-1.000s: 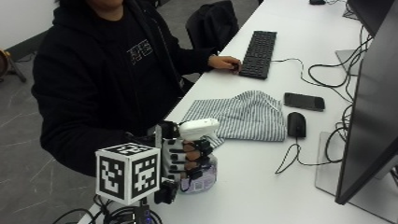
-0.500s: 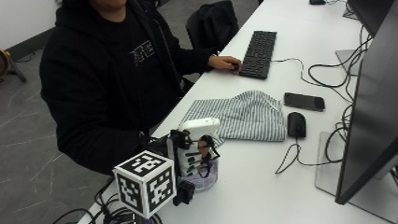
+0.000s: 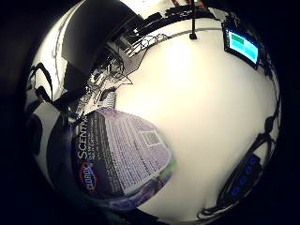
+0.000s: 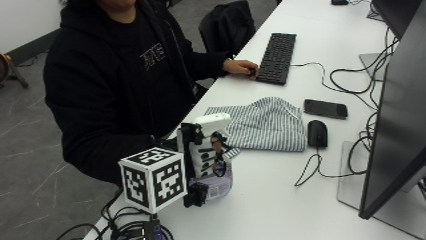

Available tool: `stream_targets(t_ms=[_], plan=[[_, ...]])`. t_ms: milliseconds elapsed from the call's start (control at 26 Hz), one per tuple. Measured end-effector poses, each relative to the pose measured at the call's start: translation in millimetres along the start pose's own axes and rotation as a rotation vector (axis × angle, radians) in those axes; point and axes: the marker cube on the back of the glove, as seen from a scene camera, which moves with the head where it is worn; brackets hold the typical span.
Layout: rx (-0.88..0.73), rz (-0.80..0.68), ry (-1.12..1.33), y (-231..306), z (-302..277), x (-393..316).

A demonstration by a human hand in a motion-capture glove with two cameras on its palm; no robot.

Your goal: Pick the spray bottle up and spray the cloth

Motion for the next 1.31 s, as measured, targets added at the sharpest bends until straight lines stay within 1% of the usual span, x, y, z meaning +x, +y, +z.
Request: stream_targets(t_ms=[115, 269, 461, 692, 961, 1154, 1307], plan=[[-0.052, -0.041, 0.087, -11, -13, -24], [-0.146, -0.127, 0.333, -32, -21, -62], [-0.368, -0.212, 0.669, -46, -3, -105], [-0.639, -0.261, 0.938, -51, 54, -137], [-0.879, -0.302, 1.126, -39, 135, -147], [-1.016, -0.259, 1.208, -27, 183, -135], [-1.087, -0.254, 1.322, -17, 208, -120]])
